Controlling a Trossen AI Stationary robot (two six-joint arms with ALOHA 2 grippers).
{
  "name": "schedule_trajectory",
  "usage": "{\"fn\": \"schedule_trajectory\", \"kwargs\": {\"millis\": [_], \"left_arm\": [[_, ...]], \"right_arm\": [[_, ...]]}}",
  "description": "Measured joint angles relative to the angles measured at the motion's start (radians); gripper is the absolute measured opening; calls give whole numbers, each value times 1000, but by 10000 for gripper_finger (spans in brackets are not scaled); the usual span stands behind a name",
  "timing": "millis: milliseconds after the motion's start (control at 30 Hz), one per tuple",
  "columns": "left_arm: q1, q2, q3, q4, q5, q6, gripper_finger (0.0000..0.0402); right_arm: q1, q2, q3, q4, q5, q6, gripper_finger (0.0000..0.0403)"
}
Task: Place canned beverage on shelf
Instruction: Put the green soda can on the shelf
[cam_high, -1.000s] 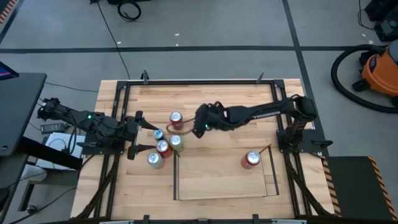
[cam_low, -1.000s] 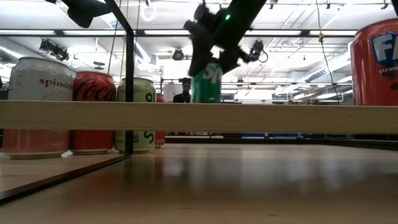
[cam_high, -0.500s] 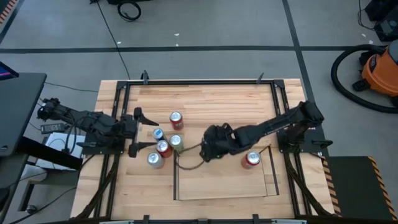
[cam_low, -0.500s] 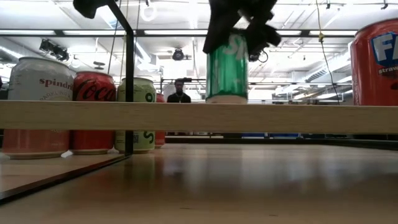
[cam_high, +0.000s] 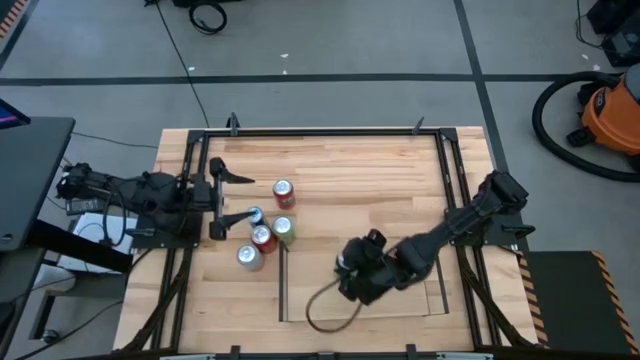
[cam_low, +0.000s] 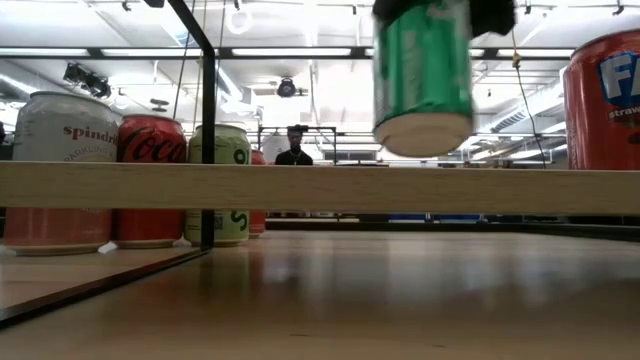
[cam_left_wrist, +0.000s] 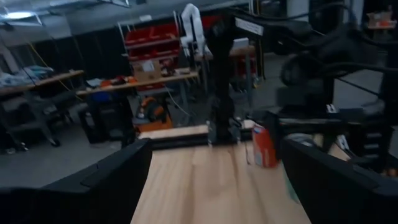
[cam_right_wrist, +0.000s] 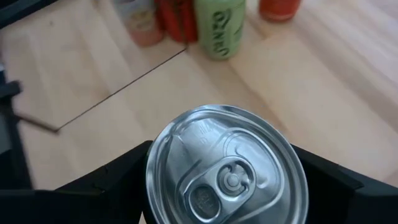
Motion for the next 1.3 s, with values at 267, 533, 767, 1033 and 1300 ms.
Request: {"fn": "schedule_trajectory", "kwargs": {"millis": [267, 533, 767, 1033, 1300], "left_arm": [[44, 0, 0, 57, 1, 28, 368], [74, 1, 0, 88, 1, 34, 368], [82, 1, 0, 92, 1, 34, 368], [82, 1, 0, 158, 2, 27, 368], [80, 27, 0, 154, 7, -76, 368]], "right_arm": [[70, 11, 0, -43, -3, 109, 321], [80, 34, 25, -71, -9, 129, 321], [114, 41, 117, -175, 1, 170, 321], [220, 40, 176, -308, 17, 363, 321], [315, 40, 177, -426, 14, 514, 321]]}}
